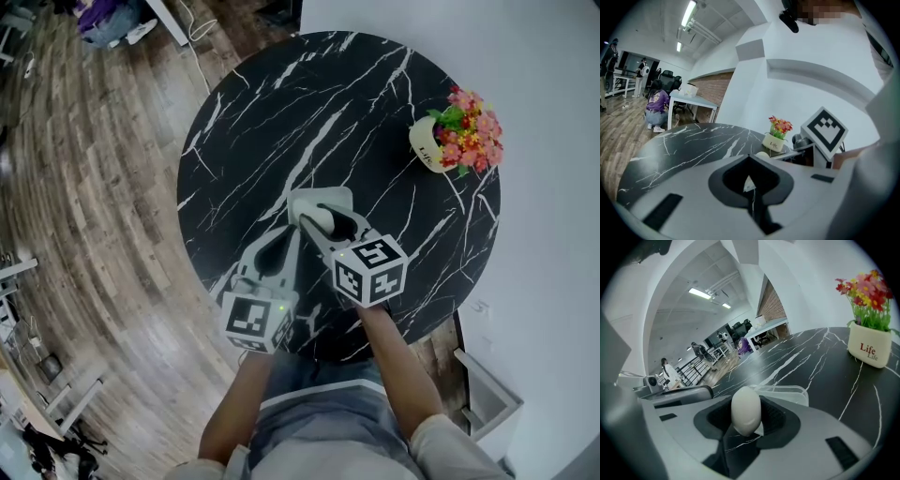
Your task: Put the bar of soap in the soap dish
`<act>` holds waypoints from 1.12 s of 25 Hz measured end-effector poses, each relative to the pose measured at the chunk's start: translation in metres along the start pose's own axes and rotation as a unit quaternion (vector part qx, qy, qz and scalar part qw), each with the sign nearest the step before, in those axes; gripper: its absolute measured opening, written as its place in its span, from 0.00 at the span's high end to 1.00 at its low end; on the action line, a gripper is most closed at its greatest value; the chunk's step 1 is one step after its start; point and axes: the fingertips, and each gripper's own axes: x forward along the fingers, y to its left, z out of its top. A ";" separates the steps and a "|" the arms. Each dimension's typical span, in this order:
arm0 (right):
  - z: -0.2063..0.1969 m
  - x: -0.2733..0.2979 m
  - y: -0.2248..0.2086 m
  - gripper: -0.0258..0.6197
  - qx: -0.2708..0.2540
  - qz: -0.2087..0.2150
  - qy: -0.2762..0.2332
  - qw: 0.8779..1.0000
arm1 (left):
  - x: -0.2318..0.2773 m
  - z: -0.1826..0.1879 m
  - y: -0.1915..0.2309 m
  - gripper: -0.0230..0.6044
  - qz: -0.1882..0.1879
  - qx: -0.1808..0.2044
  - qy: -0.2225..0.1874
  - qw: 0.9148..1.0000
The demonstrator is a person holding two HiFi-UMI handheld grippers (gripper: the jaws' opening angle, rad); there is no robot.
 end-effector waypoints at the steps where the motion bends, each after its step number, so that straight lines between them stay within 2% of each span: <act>1: -0.001 0.002 0.000 0.72 -0.003 0.001 0.001 1.000 | 0.001 -0.002 0.002 0.96 -0.002 -0.001 0.004 1.000; 11: -0.001 0.006 0.001 0.71 -0.018 0.003 0.009 1.000 | 0.011 -0.015 0.010 0.96 0.009 -0.002 0.017 1.000; 15: -0.001 0.005 0.002 0.71 -0.034 0.003 0.012 0.999 | 0.009 -0.010 0.005 0.96 0.006 0.024 0.015 1.000; 19: -0.005 0.007 -0.002 0.71 -0.055 -0.015 0.028 0.998 | 0.006 -0.008 0.004 0.96 0.002 0.039 0.014 0.999; 28: -0.008 0.006 -0.006 0.71 -0.059 -0.025 0.027 0.998 | 0.001 -0.012 0.004 0.96 0.003 0.036 0.014 0.999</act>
